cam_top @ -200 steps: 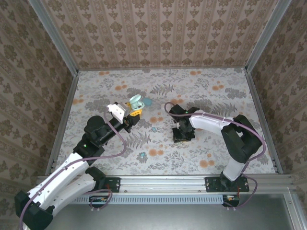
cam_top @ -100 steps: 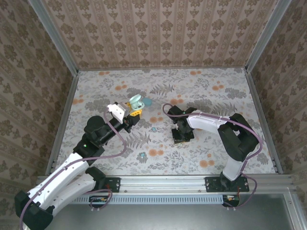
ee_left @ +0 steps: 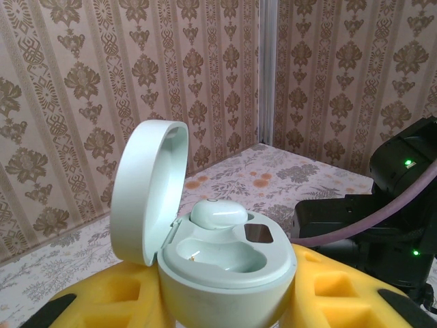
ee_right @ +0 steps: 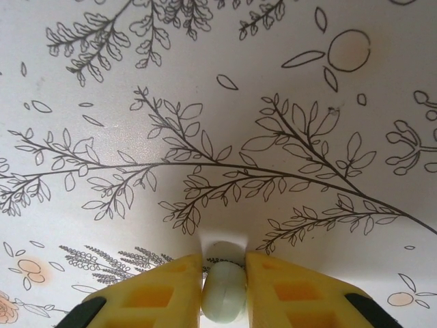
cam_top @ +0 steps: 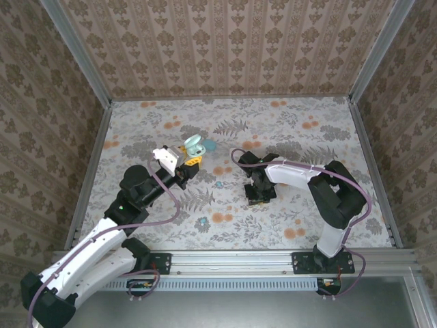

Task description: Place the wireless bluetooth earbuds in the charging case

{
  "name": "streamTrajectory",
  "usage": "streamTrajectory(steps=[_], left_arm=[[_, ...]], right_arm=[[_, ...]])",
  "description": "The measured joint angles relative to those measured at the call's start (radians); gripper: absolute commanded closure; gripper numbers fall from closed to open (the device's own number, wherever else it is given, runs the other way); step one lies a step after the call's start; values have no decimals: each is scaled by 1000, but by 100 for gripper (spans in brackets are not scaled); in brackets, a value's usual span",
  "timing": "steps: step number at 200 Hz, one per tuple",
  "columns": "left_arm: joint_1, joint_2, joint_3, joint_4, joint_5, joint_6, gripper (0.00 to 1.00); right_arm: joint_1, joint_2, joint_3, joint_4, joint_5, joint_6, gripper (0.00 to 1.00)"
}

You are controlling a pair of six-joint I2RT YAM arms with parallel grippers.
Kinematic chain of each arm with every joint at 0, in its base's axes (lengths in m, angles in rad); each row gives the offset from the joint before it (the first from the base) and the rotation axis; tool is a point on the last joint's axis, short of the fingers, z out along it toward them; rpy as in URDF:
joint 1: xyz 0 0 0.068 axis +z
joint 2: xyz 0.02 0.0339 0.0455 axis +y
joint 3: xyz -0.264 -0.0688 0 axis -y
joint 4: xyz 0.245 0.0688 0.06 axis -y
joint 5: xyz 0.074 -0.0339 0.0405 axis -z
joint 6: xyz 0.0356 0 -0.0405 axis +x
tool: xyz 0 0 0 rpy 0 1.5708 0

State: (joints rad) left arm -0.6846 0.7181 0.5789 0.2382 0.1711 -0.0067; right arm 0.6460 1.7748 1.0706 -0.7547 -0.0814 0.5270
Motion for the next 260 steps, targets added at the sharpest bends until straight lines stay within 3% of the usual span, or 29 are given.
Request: streamTrajectory(steps=[52,130,205,260], left_arm=[[0,1,0,0,0,0,82],[0,58,0,8,25,-19,82],[0,146,0,51,68,-27,82],[-23,239,0,79,121,-26,82]], right_arm=[[1,-37,-2,1,0,-1,77],[-51,-325,-50,79,-43,9,78],[-185,-614,-65,153,-210,86,78],[-205,-678,-23,259,-396,176,78]])
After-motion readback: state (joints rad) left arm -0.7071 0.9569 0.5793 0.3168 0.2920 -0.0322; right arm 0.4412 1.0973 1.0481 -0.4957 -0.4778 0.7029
